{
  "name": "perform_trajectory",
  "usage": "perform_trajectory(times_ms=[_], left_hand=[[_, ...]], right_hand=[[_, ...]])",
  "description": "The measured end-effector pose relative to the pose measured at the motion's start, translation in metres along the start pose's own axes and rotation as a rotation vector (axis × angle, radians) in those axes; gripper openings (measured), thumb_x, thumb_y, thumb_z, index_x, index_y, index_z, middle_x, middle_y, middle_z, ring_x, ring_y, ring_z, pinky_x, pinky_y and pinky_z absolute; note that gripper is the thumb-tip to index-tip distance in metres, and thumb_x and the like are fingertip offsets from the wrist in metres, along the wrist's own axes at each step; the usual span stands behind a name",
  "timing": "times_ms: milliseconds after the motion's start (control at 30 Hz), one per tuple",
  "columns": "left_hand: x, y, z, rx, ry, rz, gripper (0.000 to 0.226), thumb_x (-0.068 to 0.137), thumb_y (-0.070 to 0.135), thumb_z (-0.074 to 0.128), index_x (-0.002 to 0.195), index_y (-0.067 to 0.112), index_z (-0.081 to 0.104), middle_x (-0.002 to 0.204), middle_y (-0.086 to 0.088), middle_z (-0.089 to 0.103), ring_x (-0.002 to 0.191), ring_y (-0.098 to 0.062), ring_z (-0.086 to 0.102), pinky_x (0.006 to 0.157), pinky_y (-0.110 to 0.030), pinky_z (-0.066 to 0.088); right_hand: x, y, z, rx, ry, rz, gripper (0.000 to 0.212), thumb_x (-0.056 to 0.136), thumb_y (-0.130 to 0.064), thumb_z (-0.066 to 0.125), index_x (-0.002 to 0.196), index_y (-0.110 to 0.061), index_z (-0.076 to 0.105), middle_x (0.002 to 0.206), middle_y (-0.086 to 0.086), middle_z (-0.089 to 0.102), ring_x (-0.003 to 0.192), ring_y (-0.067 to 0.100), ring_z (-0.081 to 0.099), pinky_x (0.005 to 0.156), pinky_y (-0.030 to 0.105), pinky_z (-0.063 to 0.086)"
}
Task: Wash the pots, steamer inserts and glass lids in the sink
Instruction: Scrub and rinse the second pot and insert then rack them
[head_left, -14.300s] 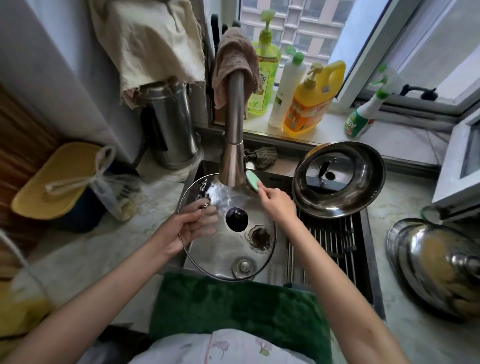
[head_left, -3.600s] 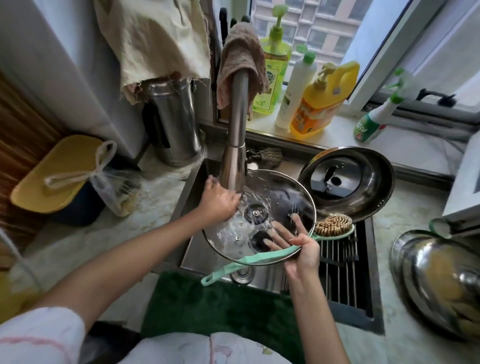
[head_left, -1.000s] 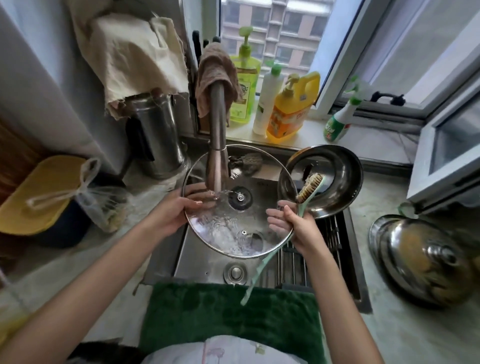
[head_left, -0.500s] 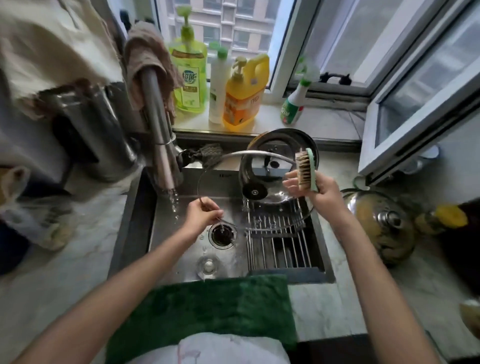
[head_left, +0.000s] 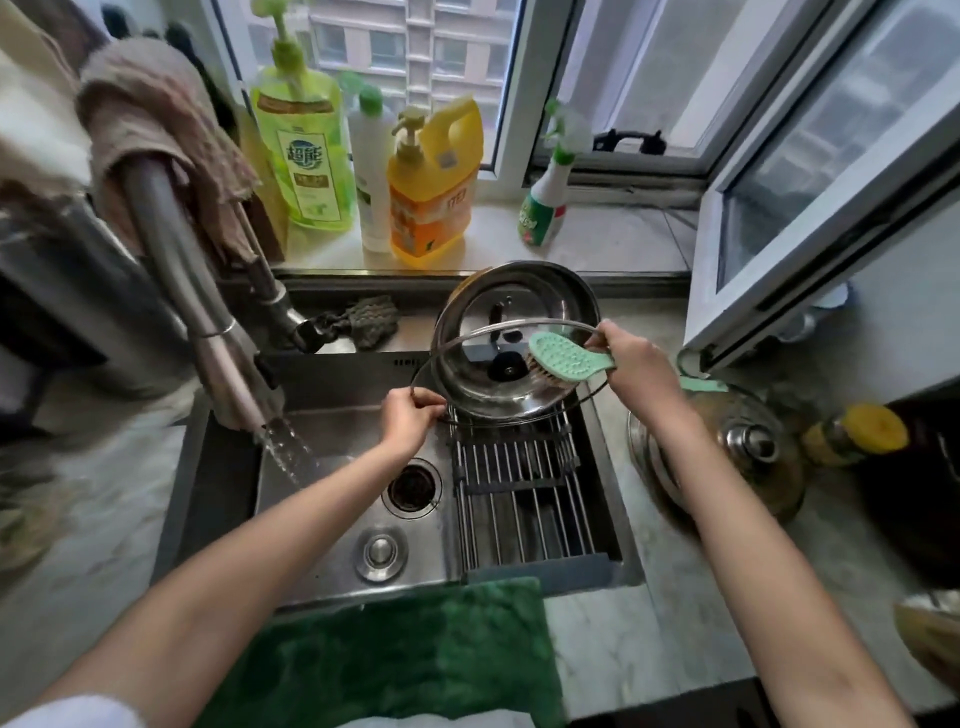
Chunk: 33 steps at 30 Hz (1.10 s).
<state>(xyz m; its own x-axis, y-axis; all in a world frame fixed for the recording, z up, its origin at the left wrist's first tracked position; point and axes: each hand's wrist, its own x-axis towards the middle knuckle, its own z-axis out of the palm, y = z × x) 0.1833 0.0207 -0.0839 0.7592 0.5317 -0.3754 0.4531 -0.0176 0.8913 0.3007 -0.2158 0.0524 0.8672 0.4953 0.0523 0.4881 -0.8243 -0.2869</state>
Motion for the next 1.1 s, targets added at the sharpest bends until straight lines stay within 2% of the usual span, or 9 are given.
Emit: perform_trajectory(times_ms=[67,200,267,367,500,700,800,967,1100], left_hand=[[0.009,-0.001,0.002,0.039,0.008,0.009,0.021,0.073,-0.007,0.071,0.071,0.014,0.071,0.071,-0.009,0.069,0.074,-0.023,0.066,0.083,-0.048,0.055],[0.018,0.006,0.012,0.159,-0.022,0.027,0.020,0.074,-0.005,0.071,0.070,0.015,0.070,0.070,-0.004,0.068,0.074,-0.021,0.066,0.081,-0.045,0.056],[0.019,0.010,0.017,0.227,-0.022,0.037,0.018,0.074,-0.002,0.073,0.070,0.015,0.070,0.072,-0.004,0.069,0.077,-0.023,0.068,0.077,-0.038,0.056],[0.018,0.019,0.012,0.439,0.001,0.099,0.003,0.074,0.015,0.076,0.075,0.015,0.073,0.078,-0.002,0.072,0.078,-0.018,0.066,0.063,-0.027,0.045],[0.019,0.021,0.007,0.762,0.044,0.157,0.025,0.078,0.039,0.071,0.081,0.014,0.068,0.085,-0.008,0.070,0.083,-0.030,0.064,0.060,-0.031,0.040],[0.019,0.026,0.016,0.620,0.034,0.075,0.021,0.073,0.024,0.074,0.086,0.010,0.065,0.088,-0.011,0.069,0.086,-0.032,0.064,0.065,-0.034,0.048],[0.019,0.023,0.020,0.537,0.044,0.038,0.028,0.071,0.015,0.076,0.094,0.007,0.061,0.091,-0.013,0.069,0.090,-0.030,0.065,0.069,-0.034,0.049],[0.015,0.017,0.023,0.421,0.066,0.042,0.030,0.072,0.007,0.077,0.095,0.002,0.059,0.095,-0.015,0.066,0.092,-0.029,0.062,0.069,-0.030,0.043],[0.013,0.018,0.023,0.398,0.073,0.040,0.028,0.076,0.008,0.075,0.097,0.003,0.058,0.096,-0.013,0.066,0.094,-0.027,0.062,0.069,-0.028,0.040]], right_hand=[[0.010,0.009,0.004,-0.095,0.003,-0.013,0.022,0.086,-0.002,0.049,0.099,-0.018,0.057,0.095,0.001,0.071,0.083,0.026,0.067,0.068,0.036,0.052],[0.034,0.024,0.012,-0.234,-0.018,0.005,0.017,0.090,-0.004,0.047,0.099,-0.014,0.057,0.091,0.008,0.070,0.079,0.031,0.066,0.061,0.032,0.043],[0.044,0.031,0.016,-0.263,-0.022,0.003,0.005,0.094,-0.015,0.050,0.096,-0.013,0.054,0.089,0.011,0.070,0.078,0.033,0.066,0.060,0.033,0.045],[0.056,0.032,0.022,-0.279,-0.004,-0.005,0.021,0.095,-0.029,0.052,0.098,-0.008,0.053,0.088,0.016,0.069,0.080,0.035,0.067,0.057,0.031,0.037],[0.067,0.032,0.029,-0.319,-0.007,0.029,0.027,0.096,-0.030,0.051,0.105,-0.005,0.051,0.098,0.015,0.067,0.087,0.035,0.065,0.059,0.031,0.031],[0.079,0.040,0.048,-0.256,-0.030,0.068,0.013,0.099,-0.013,0.044,0.107,-0.004,0.049,0.105,0.017,0.064,0.088,0.039,0.063,0.060,0.035,0.033],[0.081,0.036,0.051,-0.260,-0.038,0.085,0.018,0.099,-0.011,0.040,0.114,-0.002,0.045,0.109,0.019,0.061,0.089,0.039,0.063,0.061,0.037,0.034],[0.061,0.024,0.063,-0.333,-0.019,0.110,0.042,0.097,-0.008,0.044,0.137,-0.006,0.031,0.113,0.019,0.052,0.066,0.031,0.059,0.051,0.033,0.037],[0.024,0.000,0.057,-0.284,-0.018,0.158,0.031,0.100,-0.018,0.043,0.130,-0.008,0.039,0.114,0.016,0.047,0.059,0.022,0.044,0.051,0.030,0.034]])
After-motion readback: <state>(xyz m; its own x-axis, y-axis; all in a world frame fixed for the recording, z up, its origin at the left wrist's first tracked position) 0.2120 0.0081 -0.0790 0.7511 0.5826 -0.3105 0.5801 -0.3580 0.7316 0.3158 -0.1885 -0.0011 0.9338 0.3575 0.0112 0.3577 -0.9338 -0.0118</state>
